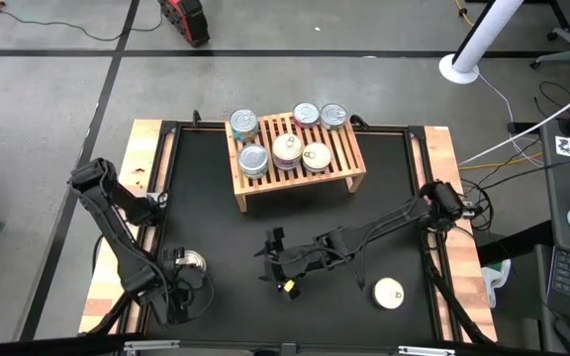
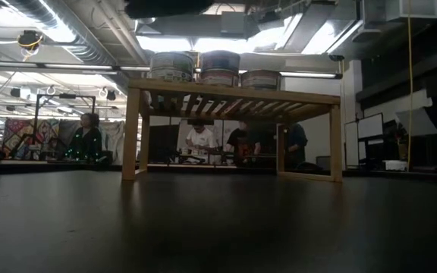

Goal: Stack canned seafood by type on shelf
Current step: Put the blue tuna can on the shelf

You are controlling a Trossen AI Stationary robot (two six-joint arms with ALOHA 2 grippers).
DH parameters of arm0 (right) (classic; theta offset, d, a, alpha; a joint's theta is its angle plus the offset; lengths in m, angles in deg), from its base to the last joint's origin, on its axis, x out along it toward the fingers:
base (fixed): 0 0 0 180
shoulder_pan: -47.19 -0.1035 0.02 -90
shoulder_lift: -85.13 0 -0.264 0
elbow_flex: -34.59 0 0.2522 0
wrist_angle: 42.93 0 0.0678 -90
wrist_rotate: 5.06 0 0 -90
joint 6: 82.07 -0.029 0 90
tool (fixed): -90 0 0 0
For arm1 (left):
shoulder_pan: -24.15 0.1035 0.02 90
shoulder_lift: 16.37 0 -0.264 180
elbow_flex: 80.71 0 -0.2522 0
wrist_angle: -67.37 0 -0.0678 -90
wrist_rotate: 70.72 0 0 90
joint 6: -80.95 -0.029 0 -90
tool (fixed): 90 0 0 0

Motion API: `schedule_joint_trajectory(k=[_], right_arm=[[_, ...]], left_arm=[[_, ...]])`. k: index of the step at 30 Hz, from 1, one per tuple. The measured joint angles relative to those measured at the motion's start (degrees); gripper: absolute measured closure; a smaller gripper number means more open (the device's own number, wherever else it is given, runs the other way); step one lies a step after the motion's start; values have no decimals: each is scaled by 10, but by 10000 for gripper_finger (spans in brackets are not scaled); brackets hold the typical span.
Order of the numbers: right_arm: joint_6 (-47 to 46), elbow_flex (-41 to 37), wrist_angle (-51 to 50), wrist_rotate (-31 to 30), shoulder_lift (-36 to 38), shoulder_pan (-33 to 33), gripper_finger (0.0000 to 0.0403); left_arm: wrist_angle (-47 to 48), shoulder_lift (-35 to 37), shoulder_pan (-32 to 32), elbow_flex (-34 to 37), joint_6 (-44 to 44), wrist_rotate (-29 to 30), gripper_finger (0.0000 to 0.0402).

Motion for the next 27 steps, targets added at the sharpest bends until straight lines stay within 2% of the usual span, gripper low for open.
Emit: schedule_joint_trajectory(k=[6, 17, 27], right_arm=[[17, 0, 32, 1, -25, 0, 118], [17, 0, 48, 5, -27, 0, 118], [18, 0, 47, 5, -27, 0, 118]], left_arm=[[31, -32, -2, 0, 0, 1, 286], [47, -68, -1, -3, -28, 20, 288], [58, -70, 0, -2, -37, 41, 345]])
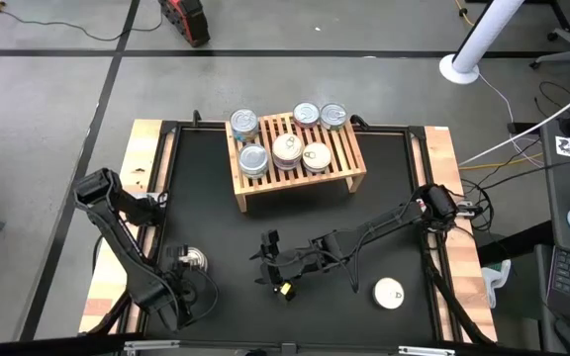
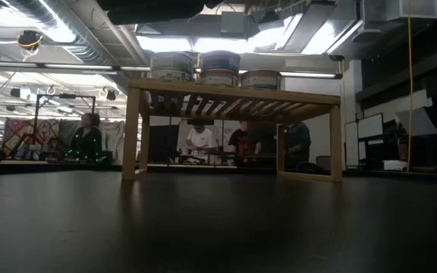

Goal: Stack canned seafood by type on shelf
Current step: Put the blue tuna can on the shelf

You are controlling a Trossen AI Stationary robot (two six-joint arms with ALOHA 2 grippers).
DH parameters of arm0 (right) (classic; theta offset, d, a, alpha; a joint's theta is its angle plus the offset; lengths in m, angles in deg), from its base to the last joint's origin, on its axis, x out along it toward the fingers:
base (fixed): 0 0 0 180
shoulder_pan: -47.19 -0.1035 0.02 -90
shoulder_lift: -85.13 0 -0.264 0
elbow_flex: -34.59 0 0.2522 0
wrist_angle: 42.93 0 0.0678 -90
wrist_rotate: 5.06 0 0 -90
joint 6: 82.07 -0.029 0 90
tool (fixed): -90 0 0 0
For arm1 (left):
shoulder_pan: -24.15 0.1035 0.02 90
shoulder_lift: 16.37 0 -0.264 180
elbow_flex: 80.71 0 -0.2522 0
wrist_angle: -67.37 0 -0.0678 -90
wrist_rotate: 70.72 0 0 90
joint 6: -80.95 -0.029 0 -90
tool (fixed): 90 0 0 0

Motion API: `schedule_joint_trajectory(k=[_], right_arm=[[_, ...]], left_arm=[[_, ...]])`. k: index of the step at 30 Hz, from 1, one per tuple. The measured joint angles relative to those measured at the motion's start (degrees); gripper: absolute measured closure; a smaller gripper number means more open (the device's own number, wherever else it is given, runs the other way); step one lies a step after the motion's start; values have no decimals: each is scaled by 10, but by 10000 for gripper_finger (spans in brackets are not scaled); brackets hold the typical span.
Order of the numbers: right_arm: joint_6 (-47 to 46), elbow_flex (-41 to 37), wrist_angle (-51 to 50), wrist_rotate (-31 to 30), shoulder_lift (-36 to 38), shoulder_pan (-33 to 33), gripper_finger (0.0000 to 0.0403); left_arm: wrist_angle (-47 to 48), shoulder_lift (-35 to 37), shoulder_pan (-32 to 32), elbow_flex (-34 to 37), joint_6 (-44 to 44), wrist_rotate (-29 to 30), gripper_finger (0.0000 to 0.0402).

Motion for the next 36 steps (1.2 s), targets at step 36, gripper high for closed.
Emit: schedule_joint_trajectory(k=[36], right_arm=[[343, 0, 240, -73, -131, 0, 118]], left_arm=[[-62, -2, 67, -31, -70, 49, 401]])
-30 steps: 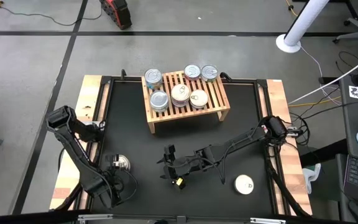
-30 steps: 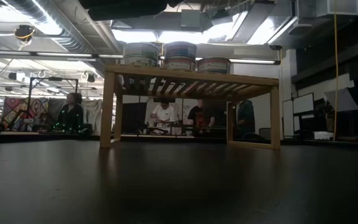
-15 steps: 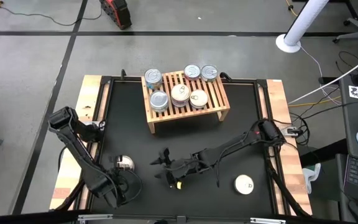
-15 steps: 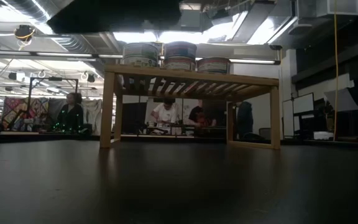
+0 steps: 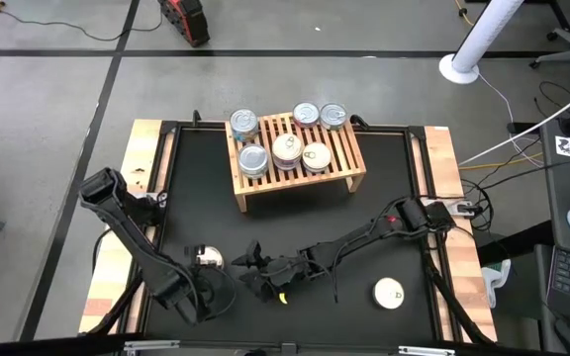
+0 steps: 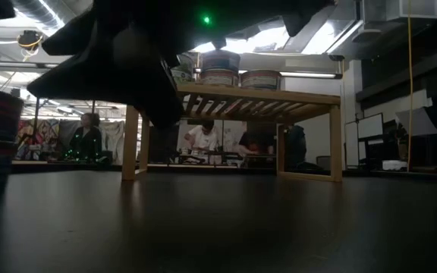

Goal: Stack canned seafood by type on shelf
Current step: Put the blue tuna can on the shelf

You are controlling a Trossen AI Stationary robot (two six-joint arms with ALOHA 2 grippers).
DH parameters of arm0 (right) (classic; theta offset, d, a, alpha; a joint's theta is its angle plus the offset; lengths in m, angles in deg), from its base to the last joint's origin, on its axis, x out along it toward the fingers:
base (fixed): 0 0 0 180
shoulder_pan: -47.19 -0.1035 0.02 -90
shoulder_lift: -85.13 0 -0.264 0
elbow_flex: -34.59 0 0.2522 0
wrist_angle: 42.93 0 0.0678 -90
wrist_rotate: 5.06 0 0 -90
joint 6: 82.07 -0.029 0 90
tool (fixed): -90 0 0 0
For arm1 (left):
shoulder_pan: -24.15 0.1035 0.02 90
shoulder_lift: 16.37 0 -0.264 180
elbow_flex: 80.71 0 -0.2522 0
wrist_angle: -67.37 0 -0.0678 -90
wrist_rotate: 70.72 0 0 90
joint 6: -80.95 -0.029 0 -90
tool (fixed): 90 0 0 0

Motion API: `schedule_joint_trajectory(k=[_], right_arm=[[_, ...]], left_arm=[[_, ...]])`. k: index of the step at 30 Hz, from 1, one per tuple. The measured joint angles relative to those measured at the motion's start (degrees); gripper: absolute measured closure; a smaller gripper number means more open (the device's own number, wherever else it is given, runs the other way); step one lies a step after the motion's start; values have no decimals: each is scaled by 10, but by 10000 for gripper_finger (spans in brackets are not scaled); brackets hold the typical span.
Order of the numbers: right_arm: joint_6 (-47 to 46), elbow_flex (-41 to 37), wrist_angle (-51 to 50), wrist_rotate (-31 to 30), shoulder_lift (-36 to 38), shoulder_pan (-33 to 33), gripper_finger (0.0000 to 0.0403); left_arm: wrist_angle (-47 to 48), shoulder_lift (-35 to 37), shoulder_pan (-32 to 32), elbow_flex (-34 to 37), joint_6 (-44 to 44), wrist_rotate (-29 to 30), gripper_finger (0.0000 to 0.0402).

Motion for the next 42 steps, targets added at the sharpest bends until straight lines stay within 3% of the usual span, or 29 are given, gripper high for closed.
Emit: schedule_joint_trajectory(k=[20, 29, 42], right_arm=[[60, 0, -34, -23, 0, 0, 118], [60, 0, -66, -67, 0, -9, 118], [60, 0, -70, -67, 0, -12, 118]], left_arm=[[-114, 2, 79, -1, -59, 2, 401], [-128, 2, 89, -2, -64, 3, 401], [-155, 3, 89, -2, -59, 5, 401]])
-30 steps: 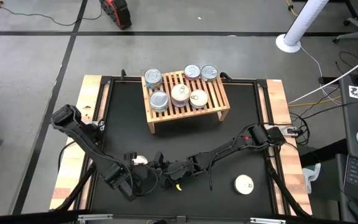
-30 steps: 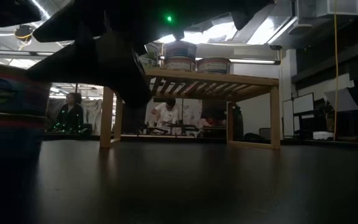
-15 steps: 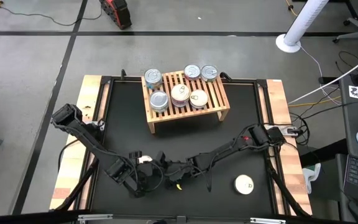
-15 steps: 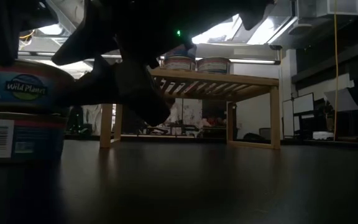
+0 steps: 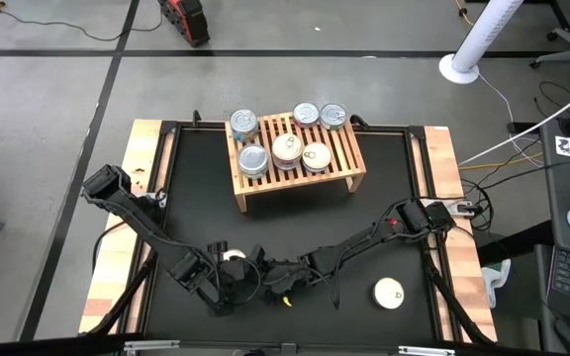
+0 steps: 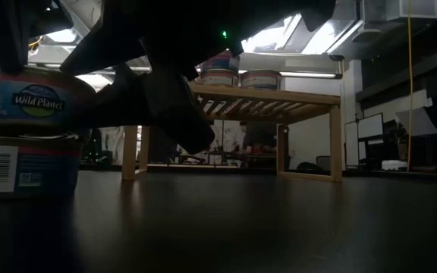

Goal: Stack canned seafood by type on shelf
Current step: Put the blue tuna can on the shelf

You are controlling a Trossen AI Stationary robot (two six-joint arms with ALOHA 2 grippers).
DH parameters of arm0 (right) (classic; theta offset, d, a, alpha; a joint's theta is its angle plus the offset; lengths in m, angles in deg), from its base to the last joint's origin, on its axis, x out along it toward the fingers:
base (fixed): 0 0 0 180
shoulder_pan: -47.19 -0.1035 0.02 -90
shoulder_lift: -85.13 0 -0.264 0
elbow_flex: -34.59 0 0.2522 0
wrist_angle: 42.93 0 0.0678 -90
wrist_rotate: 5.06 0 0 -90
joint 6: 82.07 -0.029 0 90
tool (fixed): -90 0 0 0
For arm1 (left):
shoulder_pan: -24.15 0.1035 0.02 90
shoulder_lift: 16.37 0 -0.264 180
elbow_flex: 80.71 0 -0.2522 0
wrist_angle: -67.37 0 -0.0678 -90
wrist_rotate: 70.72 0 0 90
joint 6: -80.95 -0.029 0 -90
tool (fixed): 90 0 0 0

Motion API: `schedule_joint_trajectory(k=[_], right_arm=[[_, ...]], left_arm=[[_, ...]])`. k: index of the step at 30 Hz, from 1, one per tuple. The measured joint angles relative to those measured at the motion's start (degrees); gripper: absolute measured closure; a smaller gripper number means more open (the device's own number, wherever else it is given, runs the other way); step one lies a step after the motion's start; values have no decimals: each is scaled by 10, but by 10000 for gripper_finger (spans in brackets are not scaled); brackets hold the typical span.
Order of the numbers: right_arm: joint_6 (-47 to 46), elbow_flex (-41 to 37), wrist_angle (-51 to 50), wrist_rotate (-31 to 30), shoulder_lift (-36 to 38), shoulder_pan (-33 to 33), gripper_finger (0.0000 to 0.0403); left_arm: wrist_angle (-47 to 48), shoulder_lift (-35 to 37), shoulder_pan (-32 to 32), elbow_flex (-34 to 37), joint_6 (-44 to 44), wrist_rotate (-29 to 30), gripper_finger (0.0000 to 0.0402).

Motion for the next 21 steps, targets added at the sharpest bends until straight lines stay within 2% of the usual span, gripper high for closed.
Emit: schedule_joint_trajectory(k=[7, 15, 21], right_arm=[[0, 0, -27, -1, 0, -5, 118], [2, 0, -20, -42, 0, -8, 118], [-18, 0, -12, -47, 0, -8, 127]], left_arm=[[-7, 8, 0, 0, 0, 4, 401], [-40, 27, 4, 0, -10, 15, 401], [-44, 27, 3, 0, -13, 15, 401]])
